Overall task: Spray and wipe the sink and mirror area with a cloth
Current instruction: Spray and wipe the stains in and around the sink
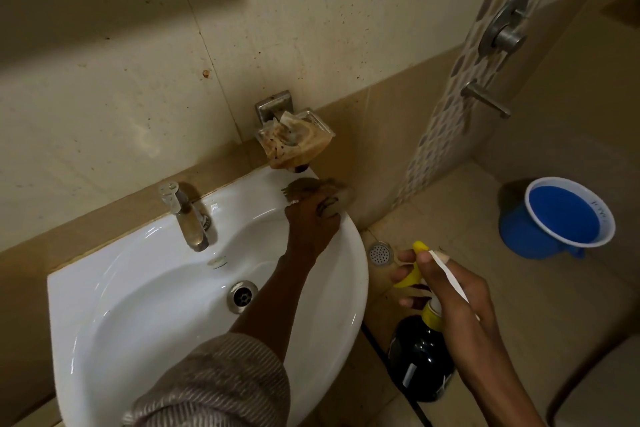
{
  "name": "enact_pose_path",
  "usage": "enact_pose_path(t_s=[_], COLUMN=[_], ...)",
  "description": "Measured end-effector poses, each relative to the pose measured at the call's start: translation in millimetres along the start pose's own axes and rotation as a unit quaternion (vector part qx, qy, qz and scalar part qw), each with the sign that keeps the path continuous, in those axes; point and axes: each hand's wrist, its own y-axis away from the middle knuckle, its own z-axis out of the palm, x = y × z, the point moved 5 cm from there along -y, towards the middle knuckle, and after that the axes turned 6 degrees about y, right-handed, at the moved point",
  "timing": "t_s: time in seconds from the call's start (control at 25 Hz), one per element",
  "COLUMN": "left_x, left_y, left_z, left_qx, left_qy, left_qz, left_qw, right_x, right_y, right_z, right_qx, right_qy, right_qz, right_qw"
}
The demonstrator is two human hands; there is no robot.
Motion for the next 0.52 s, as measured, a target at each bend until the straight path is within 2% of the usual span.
enact_pose_path(t_s=[0.2, 0.44, 0.52], left_x=[21, 34, 21], left_y=[24, 65, 91], left_z=[24, 31, 40], left_qx=[-0.037, -0.104, -0.149], left_qy=[0.030, 0.062, 0.085], left_qz=[0.067, 0.085, 0.053], left_qw=[0.997, 0.989, 0.984], right_x=[-3, -3, -5], right_y=[-4, -5, -3], right_z=[7, 9, 4], right_qx=[-0.013, 0.001, 0.012], right_qy=[0.002, 0.000, -0.007], right_qz=[-0.008, -0.012, -0.013], right_qw=[1.000, 1.000, 1.000])
